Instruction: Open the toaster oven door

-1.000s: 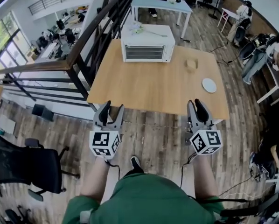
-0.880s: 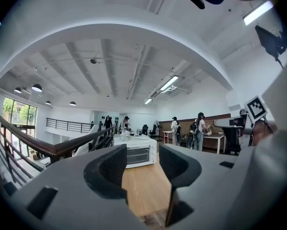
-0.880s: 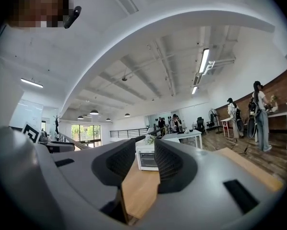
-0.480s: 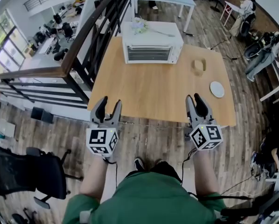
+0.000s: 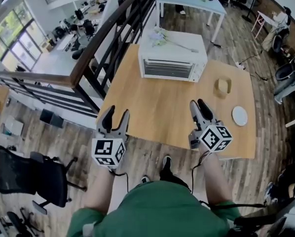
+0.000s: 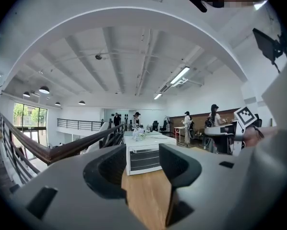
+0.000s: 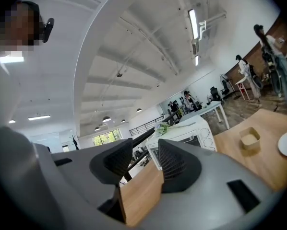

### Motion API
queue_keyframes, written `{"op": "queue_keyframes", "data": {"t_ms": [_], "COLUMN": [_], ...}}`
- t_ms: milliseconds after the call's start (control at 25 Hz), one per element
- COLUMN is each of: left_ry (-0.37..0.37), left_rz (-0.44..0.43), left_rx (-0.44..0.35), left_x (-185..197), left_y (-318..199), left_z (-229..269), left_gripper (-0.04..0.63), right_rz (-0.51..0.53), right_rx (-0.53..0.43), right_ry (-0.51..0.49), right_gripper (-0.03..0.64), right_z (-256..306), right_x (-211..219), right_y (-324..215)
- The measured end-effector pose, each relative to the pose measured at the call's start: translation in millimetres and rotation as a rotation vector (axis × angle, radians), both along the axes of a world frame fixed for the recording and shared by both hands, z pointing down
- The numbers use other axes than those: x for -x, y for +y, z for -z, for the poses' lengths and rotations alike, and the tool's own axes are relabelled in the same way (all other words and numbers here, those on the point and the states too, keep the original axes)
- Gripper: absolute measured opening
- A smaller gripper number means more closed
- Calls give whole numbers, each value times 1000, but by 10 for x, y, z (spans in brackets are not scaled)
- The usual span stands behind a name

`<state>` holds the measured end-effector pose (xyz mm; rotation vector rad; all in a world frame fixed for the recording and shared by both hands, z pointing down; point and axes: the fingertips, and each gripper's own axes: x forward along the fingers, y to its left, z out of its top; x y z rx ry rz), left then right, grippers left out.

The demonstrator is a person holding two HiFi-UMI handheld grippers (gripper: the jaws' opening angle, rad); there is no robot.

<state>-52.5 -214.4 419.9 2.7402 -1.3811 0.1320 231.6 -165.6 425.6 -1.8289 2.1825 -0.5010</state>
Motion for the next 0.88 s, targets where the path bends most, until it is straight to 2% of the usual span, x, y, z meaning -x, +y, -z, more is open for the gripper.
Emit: {"op": "queue_keyframes", "data": {"t_ms": [160,480,720,880], "left_ry": [2,-18,-32,-40], "left_rz": [54,132,170,191], "left_rx": [8,29,30,36], "left_x": [-176,-388,-471,-494], "left_y": [-254,-584,-721,-778], "left_z": [9,-65,-54,-84], "left_gripper": [213,213,213,213], "right_rz": [56,94,86,76], "right_rx": [20,68,86,108], "right_ry": [-99,-284,-382,-485], "right_gripper": [173,173,173,173], "right_z": [-83,-336,-415,-520], "right_x": [-233,-635,-806,-891], "right_y": [-444,-1093,-1422,-1608]}}
